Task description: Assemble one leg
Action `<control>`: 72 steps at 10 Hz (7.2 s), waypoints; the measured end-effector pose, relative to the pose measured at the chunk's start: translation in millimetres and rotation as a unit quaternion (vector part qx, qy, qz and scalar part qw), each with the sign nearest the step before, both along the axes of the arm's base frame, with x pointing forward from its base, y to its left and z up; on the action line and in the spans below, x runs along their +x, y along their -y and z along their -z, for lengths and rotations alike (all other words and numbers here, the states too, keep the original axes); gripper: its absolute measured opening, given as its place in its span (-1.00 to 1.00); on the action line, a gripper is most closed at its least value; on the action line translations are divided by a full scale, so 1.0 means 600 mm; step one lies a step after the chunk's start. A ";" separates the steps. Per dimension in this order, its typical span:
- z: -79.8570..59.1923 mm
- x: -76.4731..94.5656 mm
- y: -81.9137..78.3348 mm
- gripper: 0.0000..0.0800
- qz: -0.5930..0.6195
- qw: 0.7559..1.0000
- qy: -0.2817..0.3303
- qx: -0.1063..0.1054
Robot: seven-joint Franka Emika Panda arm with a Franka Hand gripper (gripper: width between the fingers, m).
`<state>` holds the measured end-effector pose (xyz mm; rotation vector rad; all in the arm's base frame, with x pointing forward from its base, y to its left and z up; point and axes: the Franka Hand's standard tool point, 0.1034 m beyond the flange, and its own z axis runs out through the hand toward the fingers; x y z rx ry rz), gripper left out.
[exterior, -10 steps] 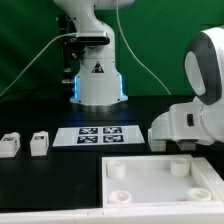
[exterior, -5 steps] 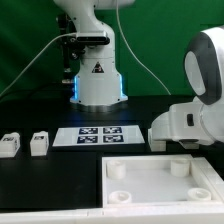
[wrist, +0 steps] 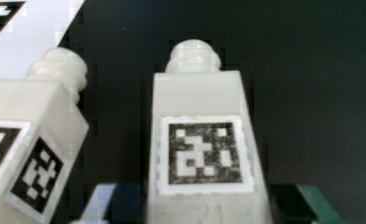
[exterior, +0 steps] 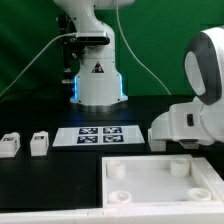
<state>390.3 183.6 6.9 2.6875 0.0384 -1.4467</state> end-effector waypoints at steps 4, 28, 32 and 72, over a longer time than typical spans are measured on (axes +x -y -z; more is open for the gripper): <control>-0.028 0.021 0.007 -0.27 -0.002 1.000 0.025 0.011; -0.341 0.328 0.100 -0.27 -0.058 0.817 0.567 0.087; -0.256 0.378 0.096 -0.27 -0.038 0.765 0.632 0.121; -0.129 0.392 0.113 0.56 -0.014 0.709 0.697 0.106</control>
Offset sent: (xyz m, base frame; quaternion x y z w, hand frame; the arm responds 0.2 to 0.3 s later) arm 0.0128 -0.0228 0.0416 -0.0023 0.0532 -0.0206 0.9984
